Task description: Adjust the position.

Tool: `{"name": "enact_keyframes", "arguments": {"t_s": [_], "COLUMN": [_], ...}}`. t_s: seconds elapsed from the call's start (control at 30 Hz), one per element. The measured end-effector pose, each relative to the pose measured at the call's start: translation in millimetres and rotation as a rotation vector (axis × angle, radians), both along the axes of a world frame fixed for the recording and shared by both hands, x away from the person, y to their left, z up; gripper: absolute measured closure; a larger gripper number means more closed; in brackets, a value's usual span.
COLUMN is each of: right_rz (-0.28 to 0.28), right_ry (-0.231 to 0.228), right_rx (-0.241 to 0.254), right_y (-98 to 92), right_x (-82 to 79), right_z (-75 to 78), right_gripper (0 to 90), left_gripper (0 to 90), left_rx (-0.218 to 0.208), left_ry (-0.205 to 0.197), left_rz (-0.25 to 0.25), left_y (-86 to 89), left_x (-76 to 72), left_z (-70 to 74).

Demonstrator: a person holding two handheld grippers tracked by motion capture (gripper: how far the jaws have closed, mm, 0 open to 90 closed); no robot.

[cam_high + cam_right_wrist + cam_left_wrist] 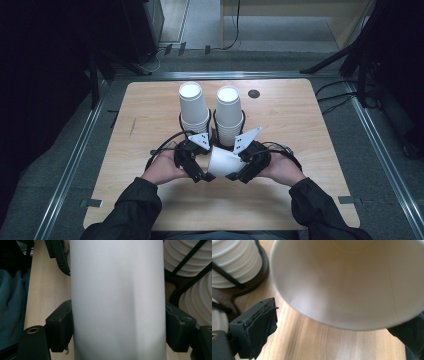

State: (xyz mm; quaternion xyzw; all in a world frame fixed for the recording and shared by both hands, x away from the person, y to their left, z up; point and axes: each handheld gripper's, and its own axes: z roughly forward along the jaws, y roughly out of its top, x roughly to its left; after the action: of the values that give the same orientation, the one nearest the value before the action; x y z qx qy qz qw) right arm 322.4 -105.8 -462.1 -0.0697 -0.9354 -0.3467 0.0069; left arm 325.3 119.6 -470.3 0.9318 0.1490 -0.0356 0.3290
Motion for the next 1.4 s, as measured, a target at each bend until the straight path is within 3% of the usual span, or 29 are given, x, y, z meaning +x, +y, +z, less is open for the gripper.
{"name": "enact_keyframes", "arguments": {"t_s": [0.23, 0.47, 0.73, 0.87, 0.97, 1.23, 1.4], "right_rz": [-0.046, -0.077, -0.100, -0.101, -0.088, -0.039, -0.025], "right_ry": [0.008, 0.030, 0.026, 0.028, 0.039, 0.048, 0.047], "right_rx": [0.048, 0.122, 0.211, 0.245, 0.272, 0.272, 0.277], "right_y": [-9.0, -20.1, -31.9, -35.5, -34.3, -27.1, -23.0], "right_x": [4.4, 7.3, 7.9, 7.5, 6.7, 2.2, 1.2], "right_z": [2.9, 10.3, 19.6, 22.1, 23.1, 20.9, 20.2], "right_gripper": [21.8, 21.8, 21.5, 21.5, 21.5, 21.3, 21.4], "left_gripper": [0.7, 0.7, 0.7, 0.7, 0.7, 0.7, 0.7], "left_rx": [-0.040, -0.105, -0.175, -0.231, -0.293, -0.367, -0.385], "left_ry": [-0.039, -0.028, -0.030, -0.031, -0.008, 0.021, 0.037], "left_rz": [0.024, 0.061, 0.060, 0.051, 0.058, 0.087, 0.072], "left_y": [8.0, 14.4, 16.7, 14.9, 12.3, 9.2, 6.6], "left_x": [-1.1, -0.1, -1.3, -3.9, -4.6, -3.2, -4.1], "left_z": [7.3, 13.1, 18.6, 22.7, 26.2, 28.6, 28.6]}}
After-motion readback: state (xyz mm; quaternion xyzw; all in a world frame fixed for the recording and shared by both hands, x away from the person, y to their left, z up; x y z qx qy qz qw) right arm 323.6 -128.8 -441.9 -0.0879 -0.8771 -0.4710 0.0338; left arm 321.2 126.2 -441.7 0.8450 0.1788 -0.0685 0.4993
